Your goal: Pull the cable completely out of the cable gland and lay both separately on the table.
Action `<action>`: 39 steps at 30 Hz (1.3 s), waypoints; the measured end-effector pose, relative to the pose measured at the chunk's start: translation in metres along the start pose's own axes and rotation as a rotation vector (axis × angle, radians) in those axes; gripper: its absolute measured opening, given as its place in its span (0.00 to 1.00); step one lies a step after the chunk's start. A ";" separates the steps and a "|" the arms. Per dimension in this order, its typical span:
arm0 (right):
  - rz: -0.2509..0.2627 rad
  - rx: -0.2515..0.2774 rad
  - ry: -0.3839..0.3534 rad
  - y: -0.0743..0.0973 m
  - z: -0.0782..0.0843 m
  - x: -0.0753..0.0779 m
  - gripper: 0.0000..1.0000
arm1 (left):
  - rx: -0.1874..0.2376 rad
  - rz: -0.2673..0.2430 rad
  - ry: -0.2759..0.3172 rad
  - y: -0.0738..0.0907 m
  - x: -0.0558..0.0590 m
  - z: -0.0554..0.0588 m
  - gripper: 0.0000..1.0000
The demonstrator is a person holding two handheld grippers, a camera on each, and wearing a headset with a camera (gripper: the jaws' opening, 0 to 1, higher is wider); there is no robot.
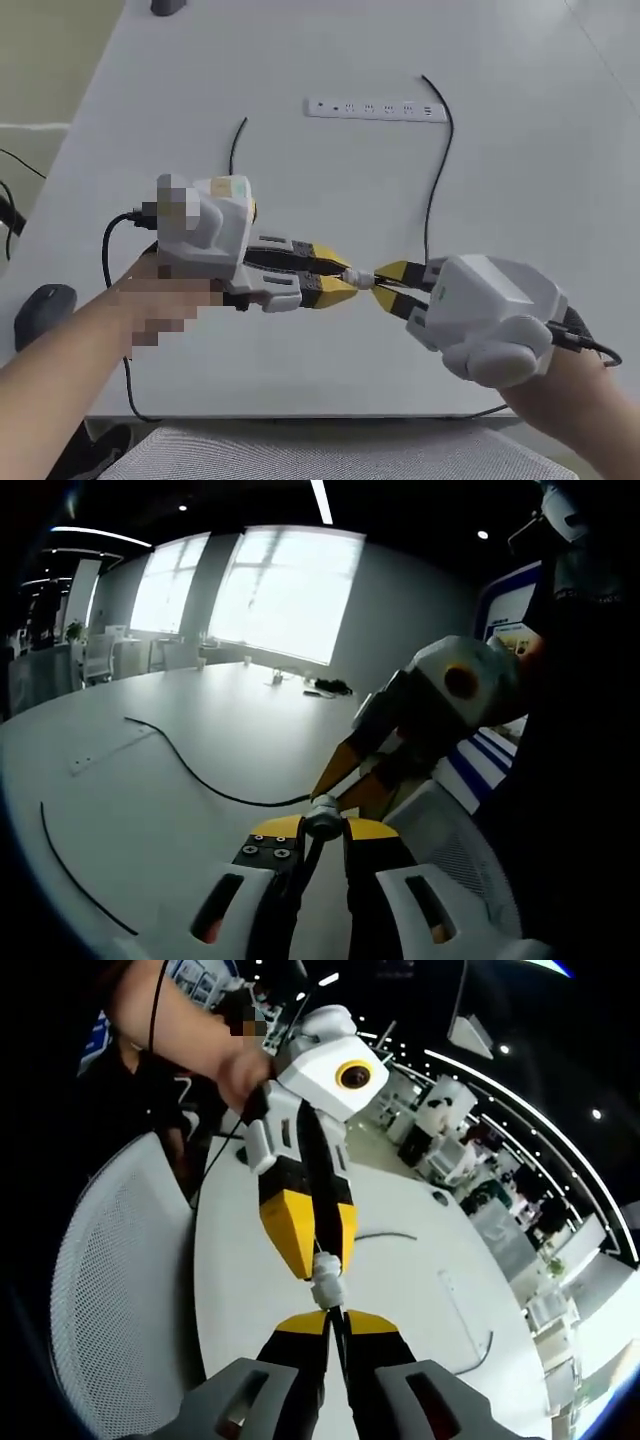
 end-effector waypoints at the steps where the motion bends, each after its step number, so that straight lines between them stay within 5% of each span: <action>1: 0.000 -0.002 0.001 0.000 0.000 0.000 0.00 | -0.001 -0.001 -0.001 0.000 0.000 0.000 0.15; 19: 0.035 -0.035 -0.187 0.000 0.031 0.009 0.00 | 0.008 -0.014 -0.009 0.001 -0.001 0.000 0.15; 39: 0.072 -0.085 -0.576 -0.010 0.089 0.012 0.00 | 0.024 -0.039 0.005 -0.009 0.005 0.006 0.15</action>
Point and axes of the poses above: the centre of the closed fingertips' face, and the gripper's own axes: y roughly backward along the fingers, x roughly to its right, z roughly out of its underside, the point moved 2 cm from there along y, roughly backward along the fingers, and after that the axes turned 7 degrees about -x, right-handed, at the moved point
